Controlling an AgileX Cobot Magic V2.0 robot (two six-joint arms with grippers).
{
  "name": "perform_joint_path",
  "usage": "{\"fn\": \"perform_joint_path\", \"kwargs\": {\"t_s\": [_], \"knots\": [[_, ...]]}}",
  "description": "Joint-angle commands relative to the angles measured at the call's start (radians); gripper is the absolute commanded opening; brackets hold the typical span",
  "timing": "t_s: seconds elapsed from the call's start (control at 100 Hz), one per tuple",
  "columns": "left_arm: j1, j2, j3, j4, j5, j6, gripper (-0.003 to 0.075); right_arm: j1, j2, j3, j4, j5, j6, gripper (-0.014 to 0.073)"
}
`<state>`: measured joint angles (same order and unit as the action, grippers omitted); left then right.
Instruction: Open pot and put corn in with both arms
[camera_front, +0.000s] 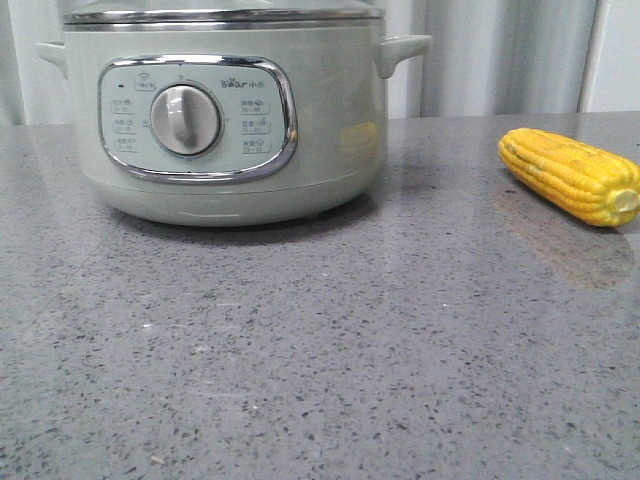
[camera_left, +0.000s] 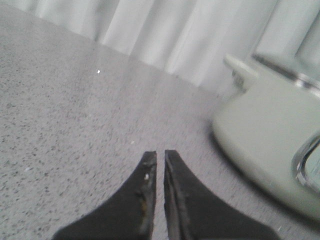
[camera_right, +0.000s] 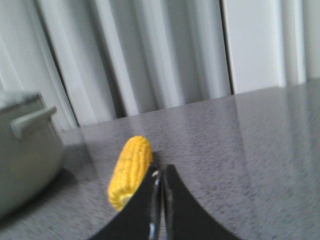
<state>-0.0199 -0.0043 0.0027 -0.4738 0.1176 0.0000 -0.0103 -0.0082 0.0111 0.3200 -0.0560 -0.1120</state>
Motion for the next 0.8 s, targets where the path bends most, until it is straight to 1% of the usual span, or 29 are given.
{"fn": "perform_joint_path", "kwargs": {"t_s": [0.0, 0.06, 0.1, 0.17, 0.26, 0.37, 0.51, 0.58, 0.63, 0.79], "knots": [[0.001, -0.034, 0.006, -0.105, -0.110, 0.000, -0.0020, -0.005, -0.021, 0.014, 0.168, -0.096, 0.001, -0.0074], [0.001, -0.034, 0.006, -0.182, -0.146, 0.000, -0.0020, -0.005, -0.021, -0.001, 0.259, -0.110, 0.001, -0.0074], [0.001, -0.034, 0.005, -0.203, -0.190, 0.000, -0.0020, -0.005, -0.021, -0.018, 0.279, -0.107, 0.001, -0.0074], [0.001, -0.034, -0.004, -0.189, -0.232, 0.005, -0.0020, -0.005, -0.021, -0.060, 0.279, -0.063, 0.001, -0.0074], [0.001, -0.031, -0.029, -0.131, -0.200, 0.007, -0.0020, -0.005, -0.017, -0.129, 0.265, 0.051, -0.001, -0.0074], [0.001, -0.012, -0.082, -0.050, -0.129, 0.007, -0.0020, -0.005, 0.013, -0.224, 0.185, 0.188, -0.004, -0.0074], [0.001, 0.038, -0.177, 0.084, -0.031, 0.013, -0.0020, -0.005, 0.085, -0.354, 0.011, 0.280, -0.015, -0.0074], [0.001, 0.068, -0.232, 0.122, 0.025, 0.045, -0.0020, -0.005, 0.129, -0.422, -0.058, 0.322, -0.020, -0.0074], [0.001, 0.090, -0.268, 0.127, 0.061, 0.083, -0.0020, -0.005, 0.156, -0.466, -0.080, 0.346, -0.019, -0.0074], [0.001, 0.164, -0.357, 0.127, 0.094, 0.211, -0.0020, -0.005, 0.236, -0.543, -0.100, 0.358, -0.020, -0.0074]]}}
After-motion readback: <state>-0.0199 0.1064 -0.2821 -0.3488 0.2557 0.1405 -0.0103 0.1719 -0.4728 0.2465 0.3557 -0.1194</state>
